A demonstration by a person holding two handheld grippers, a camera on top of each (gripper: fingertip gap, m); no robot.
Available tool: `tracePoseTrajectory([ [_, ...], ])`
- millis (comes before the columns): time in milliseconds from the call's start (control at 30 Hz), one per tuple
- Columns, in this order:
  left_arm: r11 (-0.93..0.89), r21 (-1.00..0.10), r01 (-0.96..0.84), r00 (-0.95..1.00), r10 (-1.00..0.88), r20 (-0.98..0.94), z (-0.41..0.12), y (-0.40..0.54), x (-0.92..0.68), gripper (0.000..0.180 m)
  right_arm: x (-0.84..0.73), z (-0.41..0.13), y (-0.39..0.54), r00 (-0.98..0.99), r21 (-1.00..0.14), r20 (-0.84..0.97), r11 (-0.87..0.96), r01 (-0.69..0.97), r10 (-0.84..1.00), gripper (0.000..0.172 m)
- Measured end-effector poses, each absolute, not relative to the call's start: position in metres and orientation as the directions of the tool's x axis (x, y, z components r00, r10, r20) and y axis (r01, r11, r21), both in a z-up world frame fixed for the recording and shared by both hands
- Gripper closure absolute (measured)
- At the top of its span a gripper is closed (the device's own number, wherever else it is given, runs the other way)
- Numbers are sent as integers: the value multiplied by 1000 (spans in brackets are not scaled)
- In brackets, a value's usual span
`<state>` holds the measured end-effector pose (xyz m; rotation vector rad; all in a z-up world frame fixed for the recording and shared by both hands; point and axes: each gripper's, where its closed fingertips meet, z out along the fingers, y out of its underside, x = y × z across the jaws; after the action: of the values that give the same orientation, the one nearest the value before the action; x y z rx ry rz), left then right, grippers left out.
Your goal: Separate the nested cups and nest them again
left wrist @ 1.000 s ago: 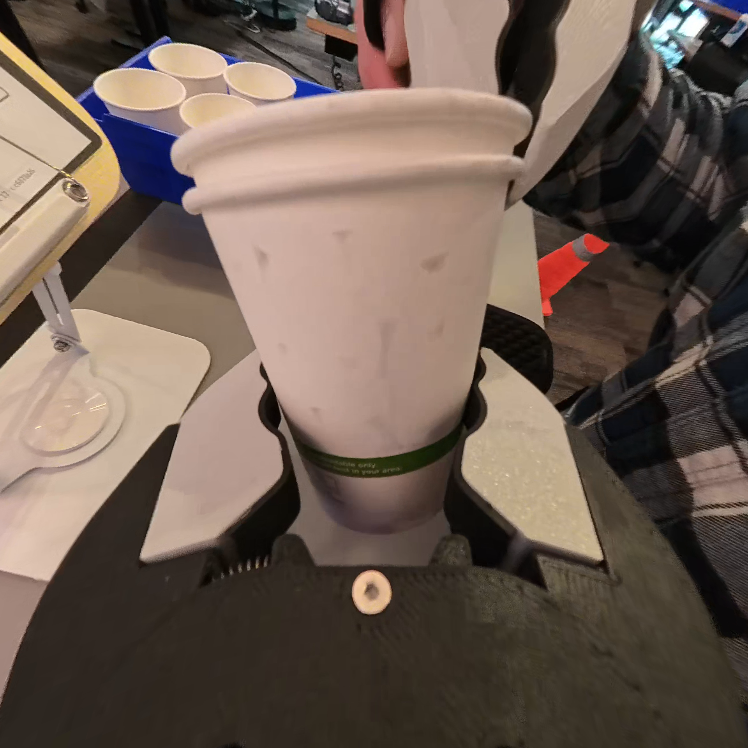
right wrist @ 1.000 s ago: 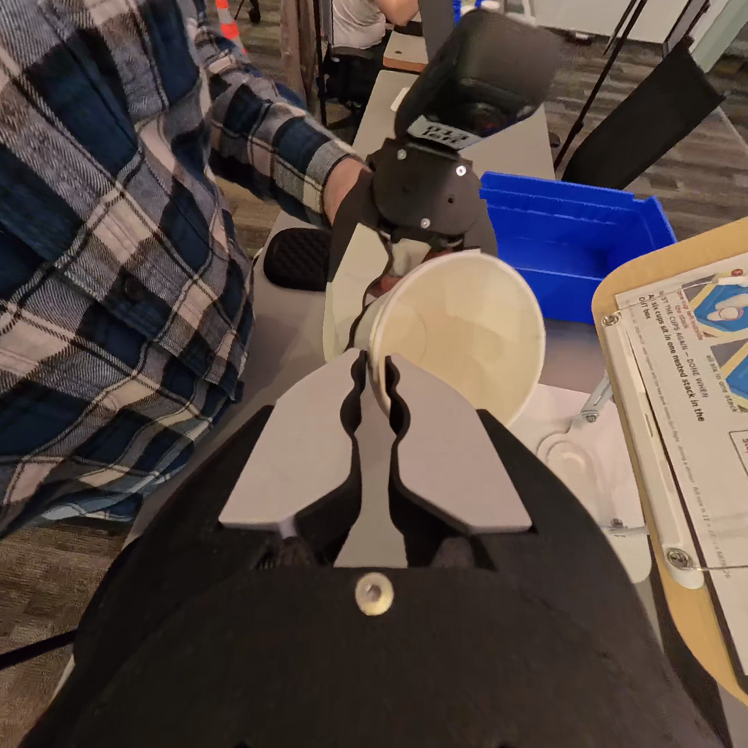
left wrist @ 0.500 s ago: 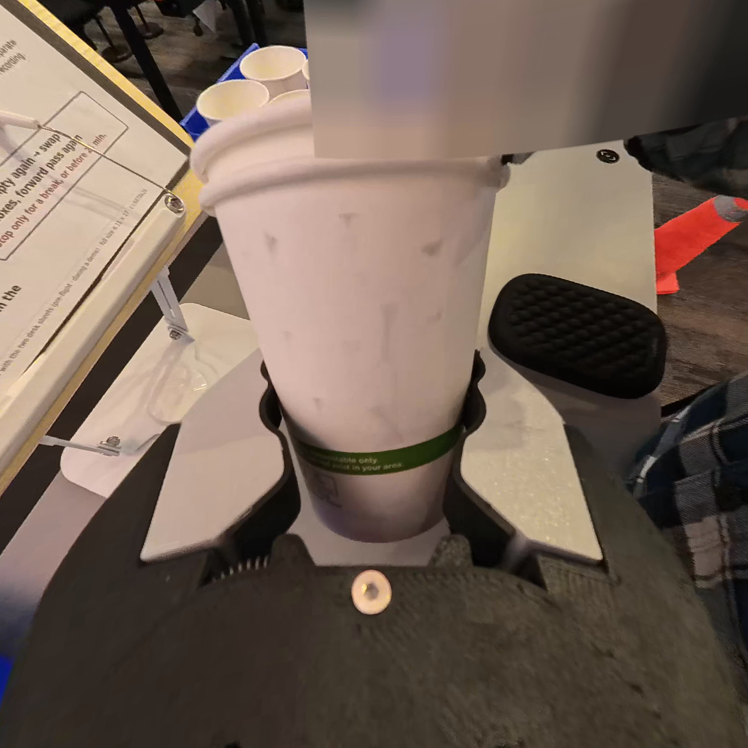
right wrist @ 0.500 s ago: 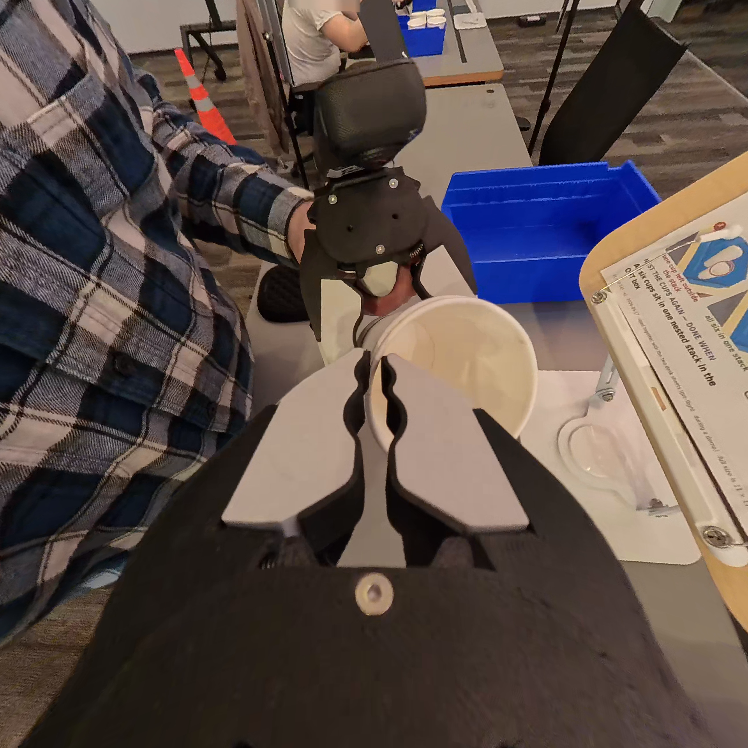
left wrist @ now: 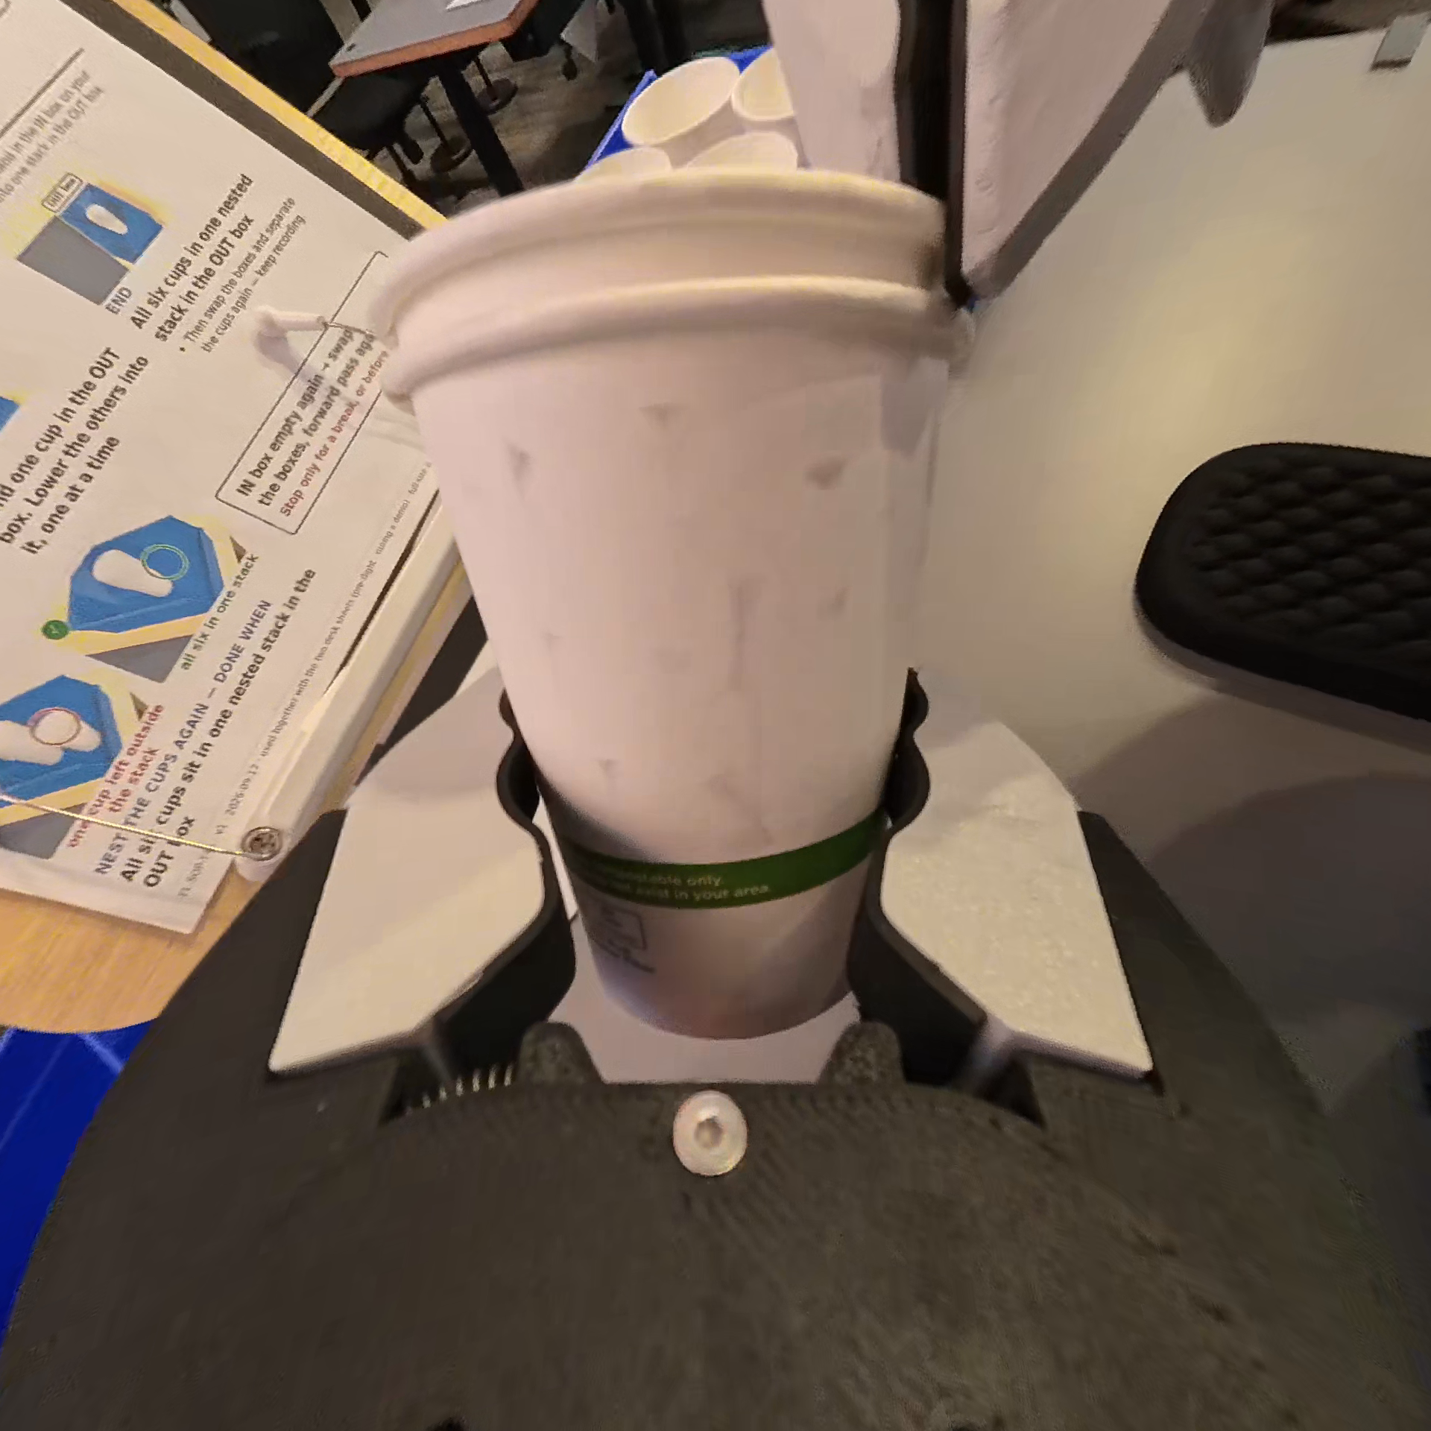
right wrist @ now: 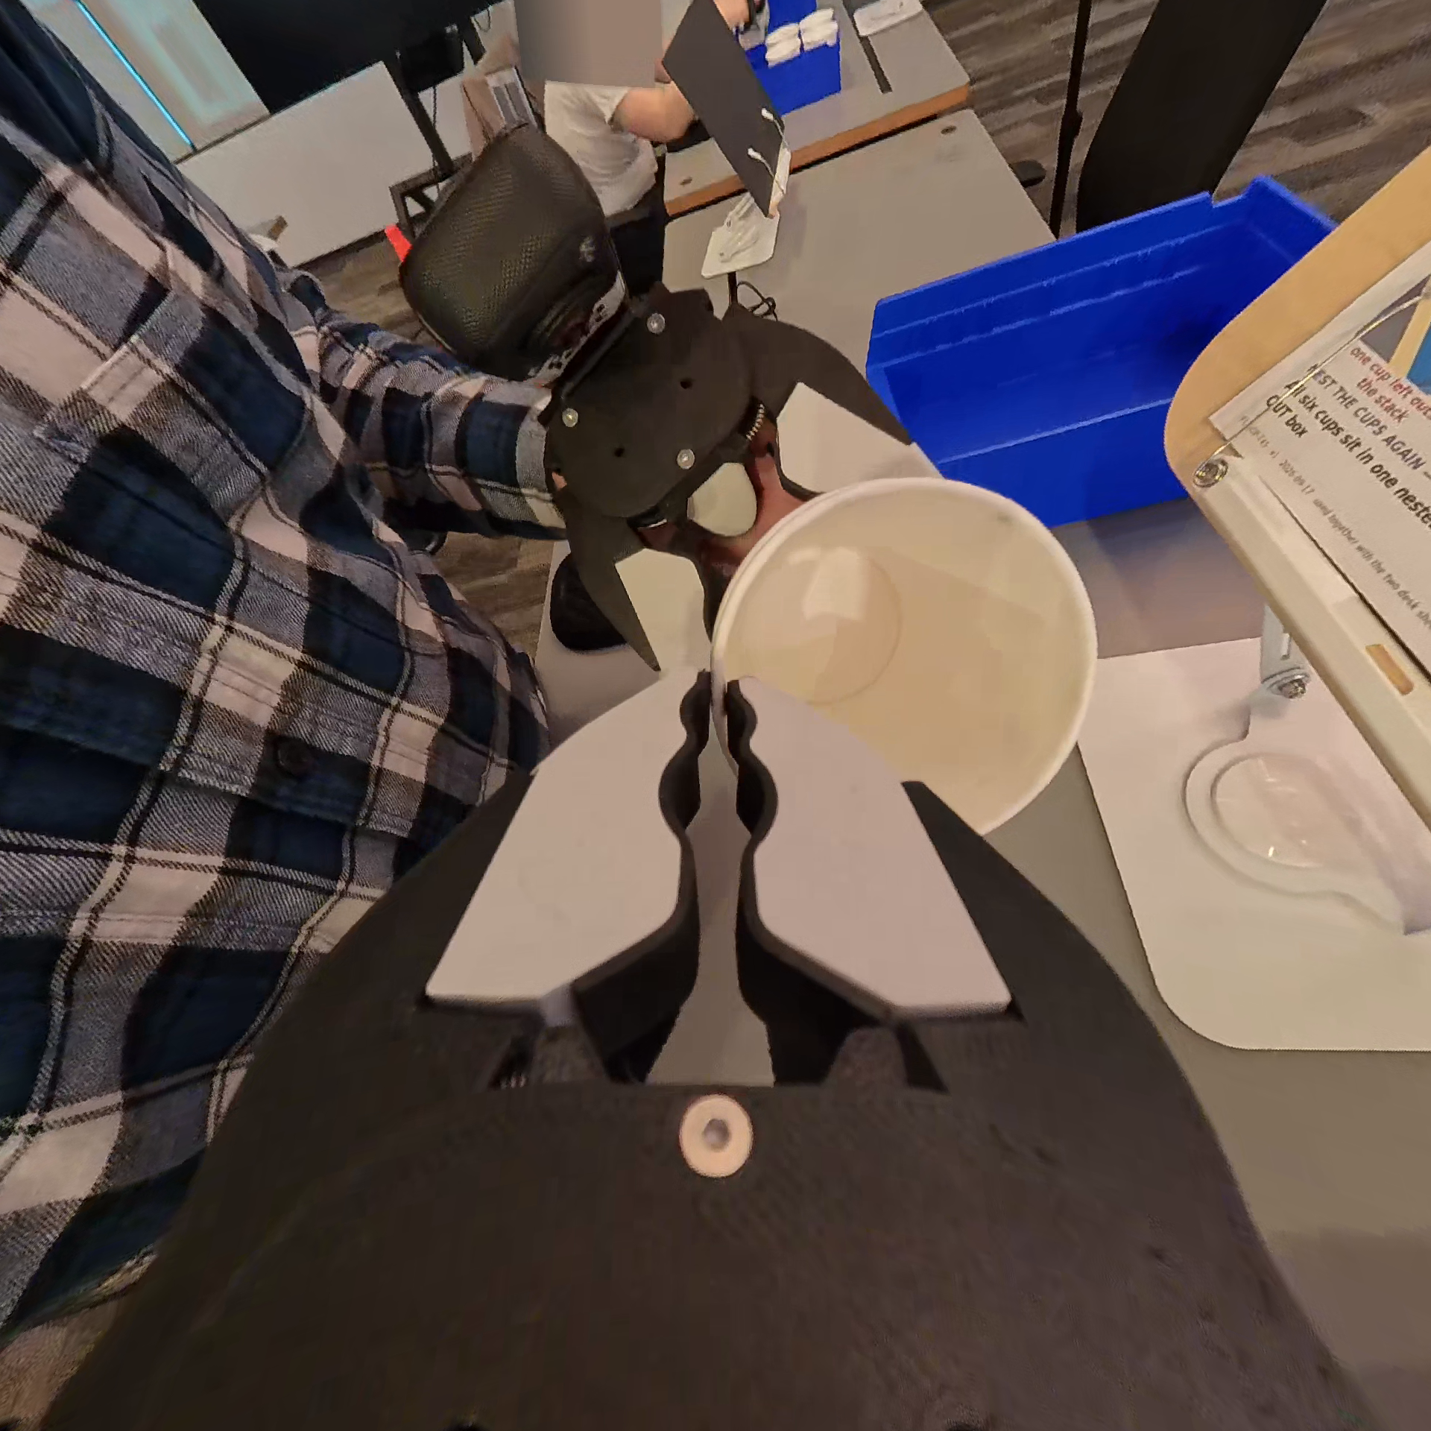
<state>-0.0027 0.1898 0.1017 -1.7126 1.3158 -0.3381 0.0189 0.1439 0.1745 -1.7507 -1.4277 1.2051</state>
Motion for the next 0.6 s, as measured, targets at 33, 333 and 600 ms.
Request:
tracePoseTrajectory([
  [33, 6, -776, -631, 385, -866, -320, 101, 190, -4, 91, 19, 173, 143, 17, -854, -285, -262, 448, 958, 168],
  [333, 37, -729, -684, 350, -860, -371, 97, 189, -6, 90, 19, 168, 139, -17, -844, -310, -267, 465, 951, 167],
  [600, 36, -716, -697, 348, -856, -382, 93, 188, -8, 91, 21, 168, 143, -1, -845, -286, -252, 471, 958, 169],
])
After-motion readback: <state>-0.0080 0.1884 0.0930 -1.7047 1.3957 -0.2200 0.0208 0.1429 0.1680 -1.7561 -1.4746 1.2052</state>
